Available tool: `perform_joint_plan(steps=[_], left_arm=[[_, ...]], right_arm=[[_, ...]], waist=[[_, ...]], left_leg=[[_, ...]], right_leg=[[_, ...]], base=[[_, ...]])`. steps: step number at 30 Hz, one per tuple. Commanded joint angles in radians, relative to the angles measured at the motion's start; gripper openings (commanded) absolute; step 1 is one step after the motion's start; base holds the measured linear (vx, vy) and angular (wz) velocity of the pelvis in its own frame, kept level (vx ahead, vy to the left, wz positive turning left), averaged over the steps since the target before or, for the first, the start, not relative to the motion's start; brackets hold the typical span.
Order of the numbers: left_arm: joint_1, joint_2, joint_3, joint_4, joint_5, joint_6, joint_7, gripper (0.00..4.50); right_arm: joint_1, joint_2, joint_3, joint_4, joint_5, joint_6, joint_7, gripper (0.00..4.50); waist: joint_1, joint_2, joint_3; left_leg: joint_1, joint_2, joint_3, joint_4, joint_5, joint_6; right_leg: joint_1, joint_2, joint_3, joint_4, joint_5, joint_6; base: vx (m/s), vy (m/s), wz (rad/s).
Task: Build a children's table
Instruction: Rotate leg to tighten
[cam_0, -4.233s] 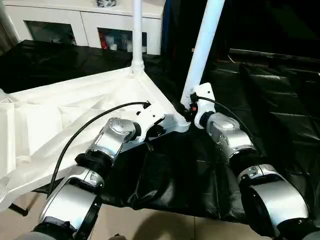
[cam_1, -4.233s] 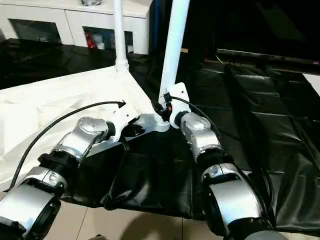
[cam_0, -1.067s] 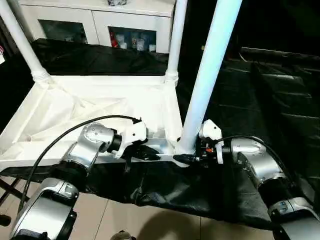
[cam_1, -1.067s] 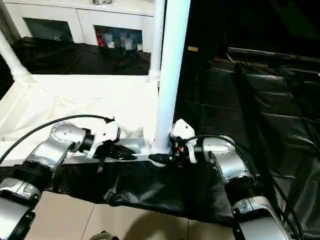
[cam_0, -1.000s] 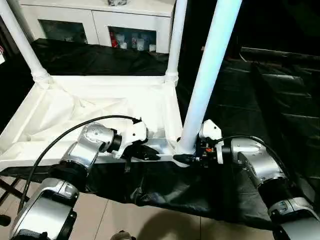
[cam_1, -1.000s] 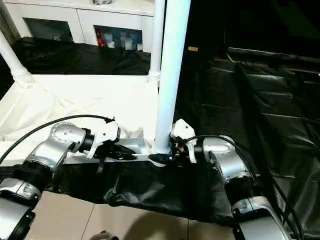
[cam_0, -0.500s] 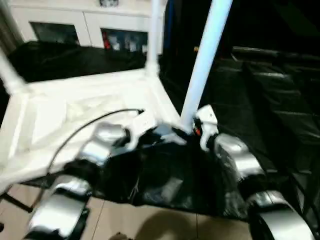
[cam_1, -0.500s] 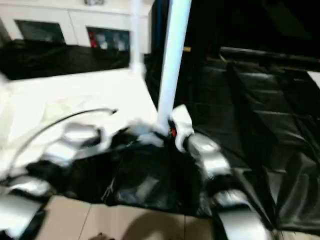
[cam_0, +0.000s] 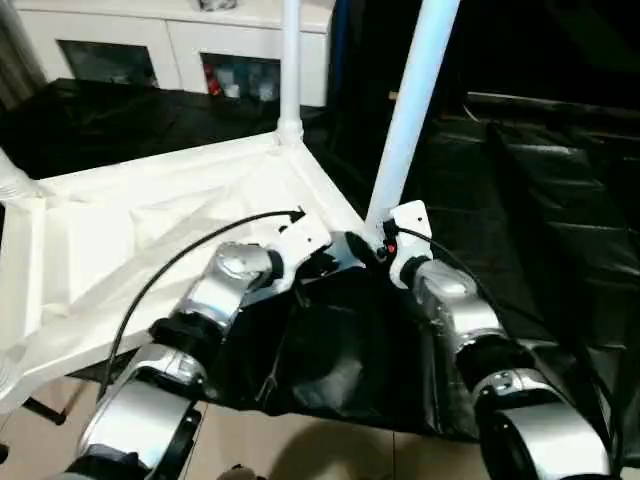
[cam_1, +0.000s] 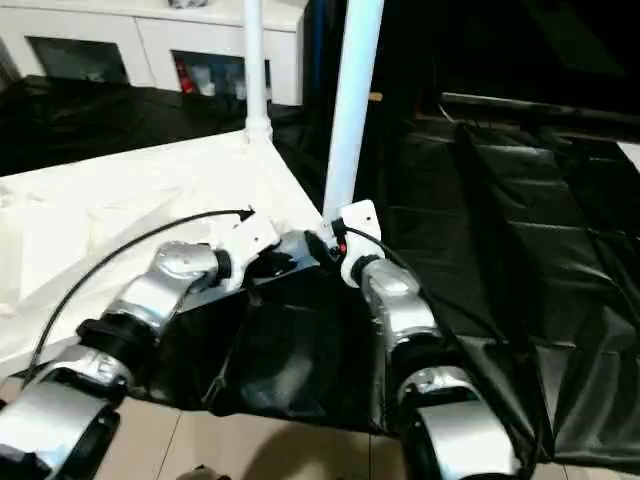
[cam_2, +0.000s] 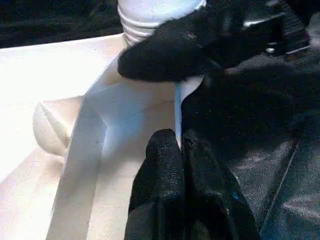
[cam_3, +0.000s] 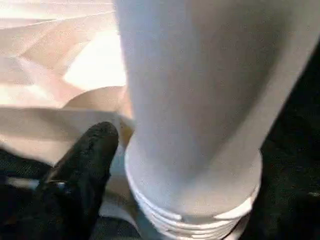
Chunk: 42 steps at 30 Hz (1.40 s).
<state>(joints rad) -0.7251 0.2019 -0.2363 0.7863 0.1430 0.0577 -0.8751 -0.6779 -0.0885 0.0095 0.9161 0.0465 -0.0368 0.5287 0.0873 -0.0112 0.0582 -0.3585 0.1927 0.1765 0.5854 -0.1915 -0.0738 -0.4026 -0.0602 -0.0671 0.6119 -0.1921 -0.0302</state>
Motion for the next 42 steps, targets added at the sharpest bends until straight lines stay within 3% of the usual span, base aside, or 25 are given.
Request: perform_joint_plan(steps=[1,5,6,7,9,12,13,14,15,25,26,28,29,31,32,33,34,35,37,39,42], left_arm=[[0.007,-0.012,-0.023,-0.050,-0.038,-0.048,-0.068,0.00],[0.019,0.031,-0.036,-0.067,-0.049,-0.068,-0.160,0.00],[0.021,0.037,-0.039,-0.068,-0.050,-0.072,-0.174,0.00],[0.024,0.052,-0.045,-0.069,-0.050,-0.091,-0.202,0.00],[0.028,0.075,-0.049,-0.070,-0.063,-0.110,-0.265,0.00],[0.034,0.091,-0.044,-0.082,-0.085,-0.107,-0.317,0.00],[0.035,0.094,-0.043,-0.086,-0.088,-0.104,-0.326,0.00],[0.042,0.111,-0.045,-0.102,-0.093,-0.098,-0.358,0.00],[0.046,0.119,-0.045,-0.110,-0.095,-0.086,-0.369,0.00],[0.060,0.141,-0.048,-0.122,-0.108,-0.075,-0.425,0.00],[0.063,0.141,-0.046,-0.124,-0.108,-0.075,-0.423,0.00],[0.066,0.139,-0.044,-0.127,-0.107,-0.074,-0.417,0.00],[0.067,0.135,-0.043,-0.126,-0.104,-0.072,-0.405,0.00],[0.063,0.124,-0.044,-0.116,-0.085,-0.071,-0.357,0.00],[0.053,0.095,-0.033,-0.098,-0.068,-0.051,-0.271,0.00],[0.053,0.095,-0.033,-0.098,-0.068,-0.051,-0.271,0.00],[0.036,0.049,-0.018,-0.075,-0.046,-0.011,-0.147,0.00],[0.036,0.049,-0.018,-0.075,-0.046,-0.011,-0.147,0.00],[0.010,-0.012,-0.008,-0.043,-0.028,0.036,-0.021,0.00],[-0.006,-0.056,-0.001,-0.022,-0.022,0.064,0.051,0.00],[-0.016,-0.079,-0.001,-0.012,-0.012,0.074,0.098,0.00]], right_arm=[[0.003,0.009,0.060,-0.023,-0.001,-0.008,0.118,3.90],[0.036,-0.052,0.094,-0.058,-0.005,-0.024,0.268,3.90],[0.040,-0.060,0.099,-0.064,-0.005,-0.026,0.289,3.90],[0.050,-0.079,0.110,-0.078,-0.003,-0.030,0.334,3.90],[0.065,-0.111,0.128,-0.104,0.002,-0.036,0.426,3.90],[0.077,-0.135,0.143,-0.129,0.015,-0.031,0.510,3.75],[0.079,-0.139,0.146,-0.133,0.018,-0.029,0.526,3.64],[0.082,-0.154,0.153,-0.144,0.023,-0.026,0.571,3.64],[0.084,-0.161,0.158,-0.151,0.026,-0.023,0.596,3.54],[0.099,-0.182,0.187,-0.197,0.041,0.007,0.714,2.81],[0.106,-0.178,0.189,-0.198,0.039,0.006,0.707,2.78],[0.110,-0.170,0.186,-0.194,0.038,0.004,0.693,2.76],[0.112,-0.163,0.181,-0.189,0.035,-0.002,0.671,2.76],[0.107,-0.145,0.165,-0.165,0.018,-0.017,0.586,2.75],[0.095,-0.114,0.136,-0.127,0.002,-0.026,0.455,2.75],[0.095,-0.114,0.136,-0.127,0.002,-0.026,0.455,2.75],[0.082,-0.067,0.094,-0.088,-0.004,-0.011,0.291,2.75],[0.082,-0.067,0.094,-0.088,-0.004,-0.011,0.291,2.75],[0.062,-0.008,0.054,-0.057,0.016,0.038,0.154,2.75],[0.041,0.032,0.031,-0.025,0.019,0.054,0.041,2.74],[0.024,0.056,0.026,-0.001,0.011,0.060,-0.030,2.74]], waist=[[0.004,-0.005,-0.072],[0.010,-0.005,-0.069],[0.009,-0.013,-0.068],[0.013,-0.013,-0.068],[0.016,-0.023,-0.065],[0.020,-0.017,-0.064],[0.021,-0.020,-0.063],[0.023,-0.032,-0.064],[0.027,-0.025,-0.064],[0.034,-0.021,-0.065],[0.035,-0.013,-0.066],[0.034,-0.017,-0.066],[0.033,-0.008,-0.066],[0.033,-0.012,-0.066],[0.029,-0.023,-0.064],[0.026,-0.019,-0.063],[0.022,-0.026,-0.060],[0.021,-0.024,-0.059],[0.020,-0.022,-0.058],[0.017,-0.023,-0.058],[0.016,-0.024,-0.063]], left_leg=[[0.001,0.041,-0.009,-0.059,-0.073,0.090],[0.003,0.045,-0.008,-0.060,-0.100,0.092],[0.002,0.045,-0.006,-0.060,-0.104,0.092],[0.004,0.046,-0.006,-0.060,-0.110,0.091],[0.004,0.047,-0.006,-0.061,-0.128,0.086],[0.006,0.050,-0.006,-0.062,-0.134,0.076],[0.004,0.050,-0.007,-0.063,-0.126,0.076],[0.004,0.050,-0.005,-0.062,-0.114,0.081],[0.004,0.051,-0.007,-0.062,-0.107,0.084],[0.005,0.049,-0.007,-0.060,-0.099,0.078],[0.005,0.049,-0.008,-0.060,-0.100,0.076],[0.005,0.049,-0.007,-0.060,-0.102,0.074],[0.006,0.050,-0.008,-0.061,-0.107,0.070],[0.007,0.049,-0.008,-0.061,-0.117,0.066],[0.006,0.049,-0.008,-0.063,-0.111,0.057],[0.008,0.048,-0.009,-0.065,-0.120,0.049],[0.012,0.046,-0.010,-0.068,-0.154,0.030],[0.012,0.046,-0.010,-0.069,-0.159,0.024],[0.016,0.046,-0.013,-0.071,-0.177,0.015],[0.017,0.044,-0.014,-0.073,-0.178,0.006],[0.012,0.041,-0.011,-0.068,-0.144,0.020]], right_leg=[[0.065,-0.092,0.055,-0.051,0.007,-0.254],[0.062,-0.093,0.052,-0.055,-0.038,-0.256],[0.062,-0.091,0.052,-0.056,-0.047,-0.254],[0.061,-0.091,0.051,-0.057,-0.065,-0.249],[0.060,-0.093,0.051,-0.061,-0.112,-0.237],[0.056,-0.095,0.053,-0.061,-0.139,-0.232],[0.058,-0.095,0.053,-0.060,-0.130,-0.233],[0.057,-0.095,0.053,-0.059,-0.119,-0.233],[0.057,-0.096,0.053,-0.055,-0.117,-0.235],[0.056,-0.094,0.052,-0.053,-0.097,-0.242],[0.056,-0.095,0.052,-0.053,-0.095,-0.244],[0.057,-0.093,0.052,-0.053,-0.083,-0.246],[0.056,-0.093,0.051,-0.054,-0.082,-0.249],[0.057,-0.093,0.052,-0.055,-0.088,-0.250],[0.055,-0.094,0.053,-0.055,-0.097,-0.246],[0.052,-0.095,0.054,-0.057,-0.116,-0.245],[0.052,-0.098,0.053,-0.069,-0.209,-0.224],[0.053,-0.099,0.055,-0.070,-0.229,-0.216],[0.050,-0.099,0.055,-0.076,-0.277,-0.198],[0.050,-0.096,0.056,-0.077,-0.281,-0.189],[0.053,-0.096,0.058,-0.071,-0.204,-0.196]], base=[[0.000,0.000,0.00],[0.000,0.000,0.00],[0.000,0.000,0.00],[0.000,0.000,0.00],[0.000,0.000,0.00],[0.000,0.000,0.00],[0.000,0.000,0.00],[0.000,0.000,0.00],[0.000,0.000,0.00],[0.000,0.000,0.00],[0.000,0.000,0.00],[0.000,0.000,0.00],[0.000,0.000,0.00],[0.000,0.000,0.00],[0.000,0.000,0.00],[0.000,0.000,0.00],[0.000,0.000,0.00],[0.000,0.000,0.00],[0.000,0.000,0.00],[0.000,0.000,0.00],[0.000,0.000,0.00]])
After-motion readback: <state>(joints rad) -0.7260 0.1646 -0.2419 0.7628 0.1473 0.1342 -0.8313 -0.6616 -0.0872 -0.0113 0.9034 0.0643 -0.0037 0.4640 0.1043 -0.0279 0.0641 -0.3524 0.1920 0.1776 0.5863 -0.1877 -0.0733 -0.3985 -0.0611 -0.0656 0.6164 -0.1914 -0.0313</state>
